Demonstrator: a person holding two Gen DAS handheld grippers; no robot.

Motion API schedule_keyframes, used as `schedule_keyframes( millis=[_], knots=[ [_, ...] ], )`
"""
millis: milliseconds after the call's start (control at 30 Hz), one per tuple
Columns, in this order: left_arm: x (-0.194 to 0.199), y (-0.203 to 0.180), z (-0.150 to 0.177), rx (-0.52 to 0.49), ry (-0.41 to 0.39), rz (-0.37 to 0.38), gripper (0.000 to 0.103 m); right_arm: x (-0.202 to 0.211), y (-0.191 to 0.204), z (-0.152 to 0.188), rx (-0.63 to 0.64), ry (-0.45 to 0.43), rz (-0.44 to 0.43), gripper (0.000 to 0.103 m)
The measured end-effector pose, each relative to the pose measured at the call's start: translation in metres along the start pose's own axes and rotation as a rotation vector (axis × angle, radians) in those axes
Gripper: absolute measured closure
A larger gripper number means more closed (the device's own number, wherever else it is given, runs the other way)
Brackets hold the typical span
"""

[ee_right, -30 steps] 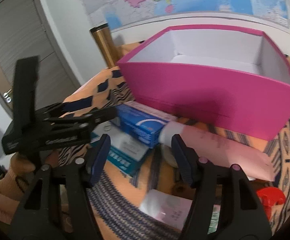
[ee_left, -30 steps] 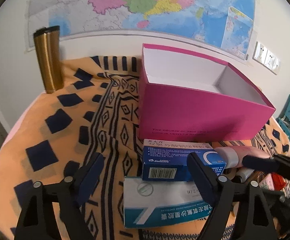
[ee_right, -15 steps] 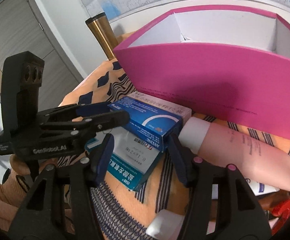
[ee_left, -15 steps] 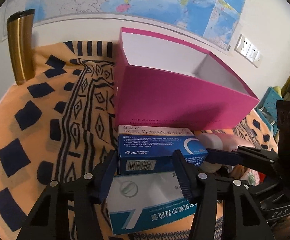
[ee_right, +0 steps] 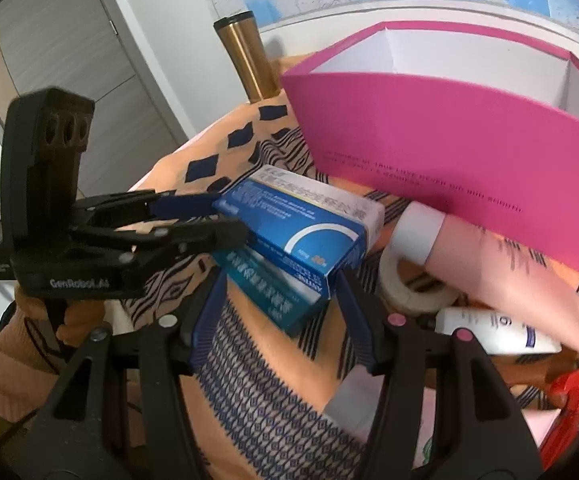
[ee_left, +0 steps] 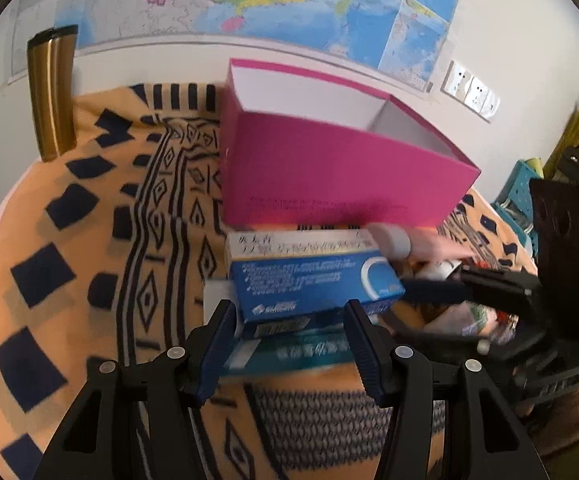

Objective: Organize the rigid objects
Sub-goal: 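Grasp the blue-and-white medicine box with the left gripper and lift, then carry the medicine box over the magenta box and open the left gripper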

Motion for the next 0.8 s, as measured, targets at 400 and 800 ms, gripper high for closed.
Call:
schedule_keyframes(
  millis=[400,800],
  knots=[
    [-0.003,0.009,-0.008,0.054,-0.006,0.031,0.059,-0.020,-0.026,-0.019,-0.121,0.017,-0.011,0.054],
    [0.022,-0.014,-0.026,0.026,-0.069,0.054,0.059,0.017,-0.021,-0.034,-0.056,-0.030,0.017,0.059]
  ],
)
Point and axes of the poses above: each gripper's, at about its wrist camera, not at the fingertips, and x roughly against the way its jaws point, y to its left, z to its underside, the point moved 5 cm from there along -x, roughly the way its jaws point, and after that the axes turned 3 degrees about z, right-handed, at the moved point
